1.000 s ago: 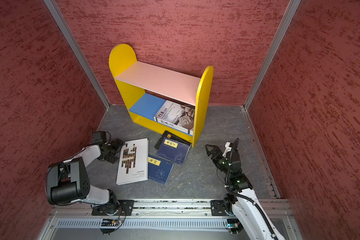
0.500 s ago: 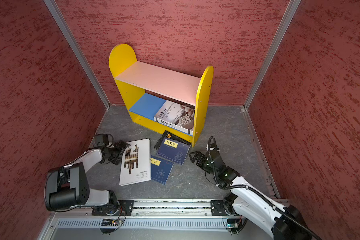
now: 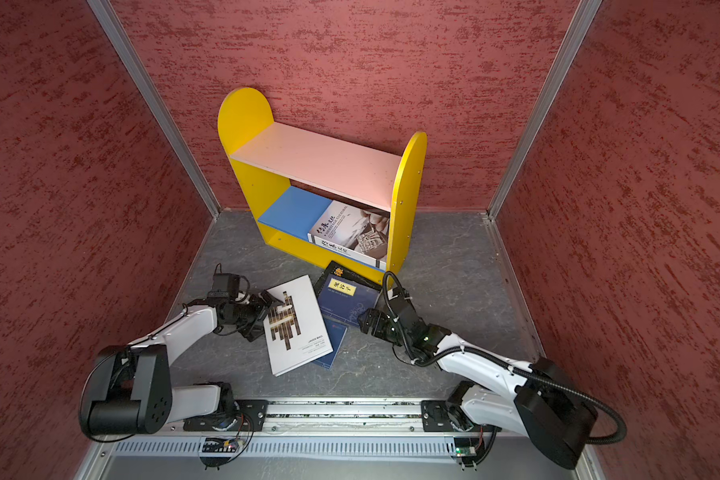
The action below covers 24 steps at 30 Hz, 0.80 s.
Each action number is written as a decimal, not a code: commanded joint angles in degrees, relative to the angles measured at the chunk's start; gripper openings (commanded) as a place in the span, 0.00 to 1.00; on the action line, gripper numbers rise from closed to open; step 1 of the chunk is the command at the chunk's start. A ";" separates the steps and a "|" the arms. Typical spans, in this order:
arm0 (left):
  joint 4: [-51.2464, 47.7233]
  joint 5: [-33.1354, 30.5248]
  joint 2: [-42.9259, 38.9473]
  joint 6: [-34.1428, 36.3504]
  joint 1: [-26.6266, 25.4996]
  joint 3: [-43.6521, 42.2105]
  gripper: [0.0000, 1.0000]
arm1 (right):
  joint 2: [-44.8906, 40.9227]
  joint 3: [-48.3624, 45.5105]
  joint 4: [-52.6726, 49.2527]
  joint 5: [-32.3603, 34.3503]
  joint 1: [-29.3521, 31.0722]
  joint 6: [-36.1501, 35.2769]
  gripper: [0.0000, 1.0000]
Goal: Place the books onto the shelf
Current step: 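Lower the left gripper onto the JAVEN MAO book while the right gripper approaches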
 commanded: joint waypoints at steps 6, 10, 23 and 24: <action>-1.21 1.00 -2.10 4.58 -0.20 -0.38 1.00 | 3.48 4.59 5.77 2.61 1.95 -1.75 0.99; 3.67 3.84 -1.70 5.14 -0.04 -1.97 1.00 | 8.44 7.72 8.25 2.41 2.85 -2.74 0.99; 4.20 10.61 5.60 13.16 2.81 -0.56 0.98 | 27.03 20.69 8.51 -2.59 7.18 -7.64 0.99; 4.29 10.57 5.64 13.20 2.77 -0.66 0.98 | 27.97 21.42 8.46 -3.24 7.22 -7.88 0.99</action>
